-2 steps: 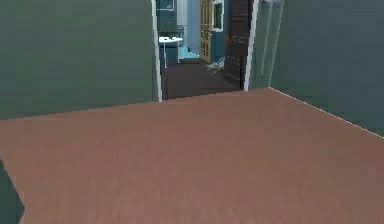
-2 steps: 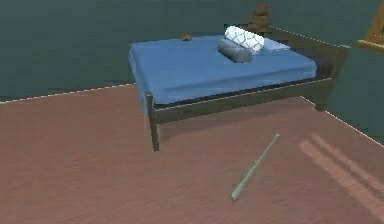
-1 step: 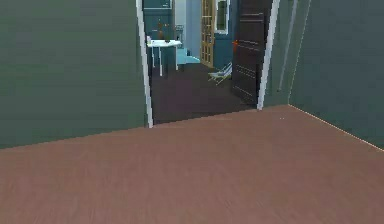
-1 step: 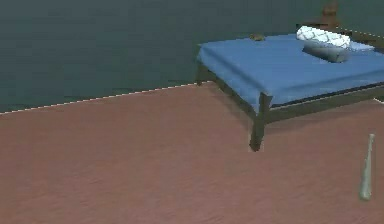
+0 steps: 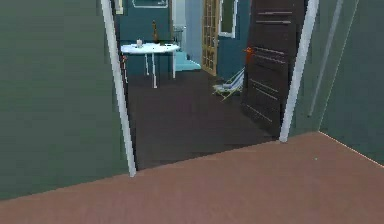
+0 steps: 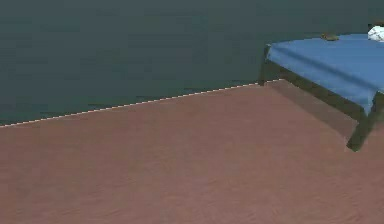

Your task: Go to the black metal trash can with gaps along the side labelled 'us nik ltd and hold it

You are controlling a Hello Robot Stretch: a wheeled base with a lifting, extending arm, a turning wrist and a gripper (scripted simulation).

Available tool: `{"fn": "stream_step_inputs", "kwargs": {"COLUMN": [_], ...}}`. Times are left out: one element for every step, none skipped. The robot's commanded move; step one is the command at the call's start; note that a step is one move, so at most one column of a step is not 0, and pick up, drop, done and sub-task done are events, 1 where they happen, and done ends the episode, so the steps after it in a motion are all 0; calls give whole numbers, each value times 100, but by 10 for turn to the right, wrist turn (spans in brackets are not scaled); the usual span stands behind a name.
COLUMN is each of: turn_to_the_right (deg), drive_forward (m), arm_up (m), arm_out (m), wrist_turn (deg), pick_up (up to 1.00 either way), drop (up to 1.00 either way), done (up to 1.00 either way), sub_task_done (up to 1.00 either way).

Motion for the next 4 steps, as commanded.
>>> {"fn": "stream_step_inputs", "kwargs": {"turn_to_the_right": [0,0,-60,0], "drive_forward": [100,100,0,40], "arm_up": [0,0,0,0], "arm_out": [0,0,0,0], "wrist_turn": [0,0,0,0], "pick_up": [0,0,0,0], "drop": [0,0,0,0], "done": [0,0,0,0], "sub_task_done": [0,0,0,0]}}
